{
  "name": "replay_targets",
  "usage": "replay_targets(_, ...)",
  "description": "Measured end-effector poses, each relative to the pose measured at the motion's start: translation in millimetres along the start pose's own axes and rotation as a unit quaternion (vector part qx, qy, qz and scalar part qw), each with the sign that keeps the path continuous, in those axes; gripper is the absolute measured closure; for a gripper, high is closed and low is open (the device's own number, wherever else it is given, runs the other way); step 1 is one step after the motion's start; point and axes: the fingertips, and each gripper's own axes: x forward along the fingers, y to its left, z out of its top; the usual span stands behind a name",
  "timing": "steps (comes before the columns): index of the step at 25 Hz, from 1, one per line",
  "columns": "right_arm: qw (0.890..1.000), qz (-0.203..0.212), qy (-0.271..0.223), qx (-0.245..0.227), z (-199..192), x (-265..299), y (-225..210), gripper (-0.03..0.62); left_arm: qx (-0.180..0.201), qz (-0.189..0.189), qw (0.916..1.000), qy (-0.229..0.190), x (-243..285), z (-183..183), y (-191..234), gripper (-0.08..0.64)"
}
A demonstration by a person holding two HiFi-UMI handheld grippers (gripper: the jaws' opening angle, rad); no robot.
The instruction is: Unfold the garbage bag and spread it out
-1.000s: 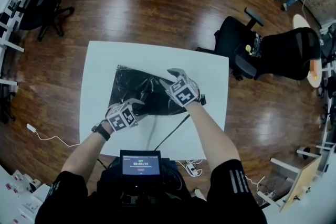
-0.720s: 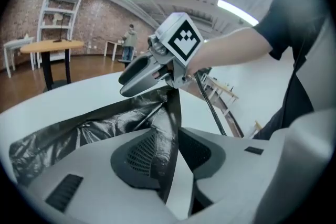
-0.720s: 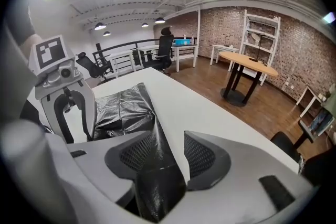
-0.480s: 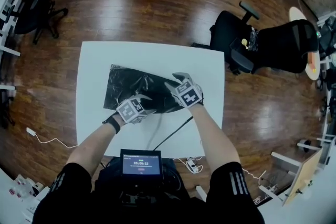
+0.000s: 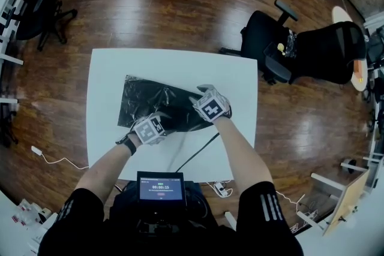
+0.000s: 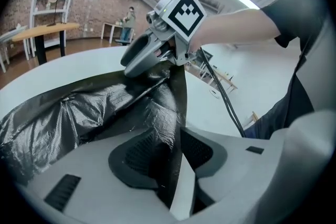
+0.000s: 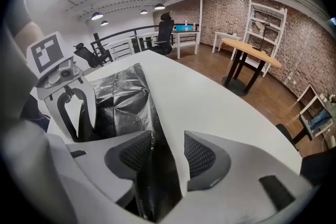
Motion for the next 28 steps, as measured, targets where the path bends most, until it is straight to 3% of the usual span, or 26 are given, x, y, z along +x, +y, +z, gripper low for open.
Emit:
replay_targets(8, 1.000, 0.002, 0.007, 0.011, -1.9, 10.8, -15.0, 0.356, 0.008, -0.002, 1.0000, -0.001, -0.2, -2.9, -2.8, 0.400)
replay_targets(13, 1.000, -0.020, -0.006, 0.016, 5.2, 10.9, -31.8, 0.350, 0.011, -0.004, 0.9999, 0.000, -1.1, -6.1, -6.9, 0.400)
replay_targets(20, 0.999, -0.014, -0.032, 0.002, 12.3, 3.0, -28.4, 0.357, 0.013, 0.000, 0.9999, -0.001, -0.2, -6.6, -6.8, 0.400)
replay_targets(25, 0.994, -0.010, -0.111, 0.000, 37.7, -38.7, -18.3, 0.357, 0.025, 0.027, 0.9986, -0.039, -21.8, 9.6, -1.0, 0.400)
replay_targets(28, 0.990, 0.013, -0.137, -0.013, 37.4, -61.8, -2.6, 0.359, 0.041, 0.081, 0.9931, -0.075, -50.4, 20.0, 21.7, 0.400)
